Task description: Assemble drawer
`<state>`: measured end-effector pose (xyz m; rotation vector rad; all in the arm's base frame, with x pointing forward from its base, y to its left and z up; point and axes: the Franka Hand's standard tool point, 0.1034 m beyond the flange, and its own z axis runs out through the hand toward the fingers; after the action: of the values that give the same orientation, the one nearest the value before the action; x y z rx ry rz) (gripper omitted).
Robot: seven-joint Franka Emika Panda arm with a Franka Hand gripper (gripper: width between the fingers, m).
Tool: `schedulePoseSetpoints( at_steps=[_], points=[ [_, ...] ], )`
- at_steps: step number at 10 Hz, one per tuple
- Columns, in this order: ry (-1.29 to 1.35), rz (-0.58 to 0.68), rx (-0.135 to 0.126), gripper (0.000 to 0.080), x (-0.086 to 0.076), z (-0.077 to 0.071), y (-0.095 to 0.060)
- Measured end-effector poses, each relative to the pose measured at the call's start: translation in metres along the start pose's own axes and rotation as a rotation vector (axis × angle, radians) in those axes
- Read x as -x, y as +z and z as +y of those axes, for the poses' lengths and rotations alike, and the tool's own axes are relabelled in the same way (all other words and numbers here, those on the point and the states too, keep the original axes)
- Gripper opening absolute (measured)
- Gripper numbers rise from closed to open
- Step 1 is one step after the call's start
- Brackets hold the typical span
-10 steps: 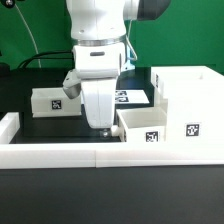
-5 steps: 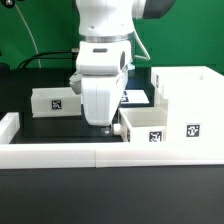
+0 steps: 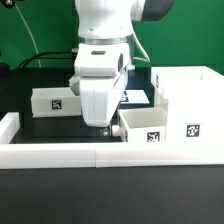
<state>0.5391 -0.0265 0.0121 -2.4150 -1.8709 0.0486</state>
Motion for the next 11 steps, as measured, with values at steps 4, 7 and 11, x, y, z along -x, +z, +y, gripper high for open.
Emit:
schedulePoseSetpoints(
  at_steps=[4, 7, 11],
  points=[
    [-0.205, -0.013, -0.01, 0.0649, 0.013, -0.022, -0.002],
    [-0.243, -0.025, -0.031, 0.0649, 0.008, -0.039, 0.001],
    [-0.132, -0.033, -0.036, 0.0649, -0.019, -0.031, -0.006]
  ],
)
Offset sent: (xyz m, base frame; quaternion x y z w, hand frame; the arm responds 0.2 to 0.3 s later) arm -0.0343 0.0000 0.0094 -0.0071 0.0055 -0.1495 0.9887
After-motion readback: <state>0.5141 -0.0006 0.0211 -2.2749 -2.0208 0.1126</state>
